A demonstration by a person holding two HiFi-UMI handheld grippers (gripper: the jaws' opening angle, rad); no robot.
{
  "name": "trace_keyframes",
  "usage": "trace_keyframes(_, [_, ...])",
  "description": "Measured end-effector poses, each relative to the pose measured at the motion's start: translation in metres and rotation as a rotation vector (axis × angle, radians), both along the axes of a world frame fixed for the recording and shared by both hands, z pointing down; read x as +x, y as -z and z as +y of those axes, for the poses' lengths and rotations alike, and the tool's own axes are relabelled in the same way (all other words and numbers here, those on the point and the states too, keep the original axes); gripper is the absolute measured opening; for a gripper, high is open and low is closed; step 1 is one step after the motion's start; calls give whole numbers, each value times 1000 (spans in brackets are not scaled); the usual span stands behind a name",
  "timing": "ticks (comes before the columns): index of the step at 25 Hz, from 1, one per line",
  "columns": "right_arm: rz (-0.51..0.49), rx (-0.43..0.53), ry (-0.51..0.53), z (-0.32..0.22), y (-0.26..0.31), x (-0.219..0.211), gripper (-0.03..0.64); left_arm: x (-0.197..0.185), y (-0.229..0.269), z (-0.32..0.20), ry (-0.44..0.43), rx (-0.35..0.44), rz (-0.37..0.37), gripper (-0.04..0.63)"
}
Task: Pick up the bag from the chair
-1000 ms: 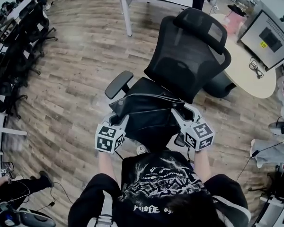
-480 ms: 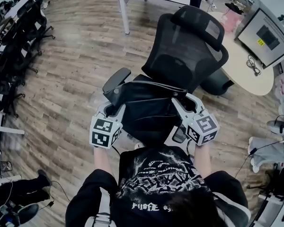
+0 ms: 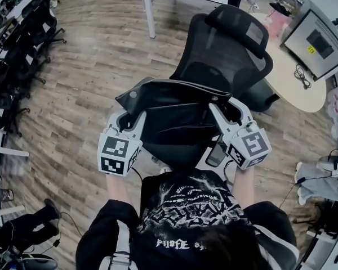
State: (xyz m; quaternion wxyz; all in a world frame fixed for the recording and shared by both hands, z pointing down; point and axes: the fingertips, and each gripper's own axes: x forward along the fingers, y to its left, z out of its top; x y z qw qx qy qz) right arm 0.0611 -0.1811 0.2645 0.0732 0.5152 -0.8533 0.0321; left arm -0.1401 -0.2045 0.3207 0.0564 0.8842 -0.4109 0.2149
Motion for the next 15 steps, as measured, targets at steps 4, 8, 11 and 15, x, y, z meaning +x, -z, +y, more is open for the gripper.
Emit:
trace_keyframes(4, [2,57,-12,-1,23,2,138,1,28,0,-7,62,-4,87])
trace_keyframes(8, [2,102,-23,0,38,4,140,3,48,1,-11,109,-13,87])
trace_keyframes(11, [1,138,-42,3,46,5,140,4,58,3,-13,132,-23,87])
trace_keyframes(15, [-8,176,-74,5,50,5,138,4,66,4,-17,162,-45,87])
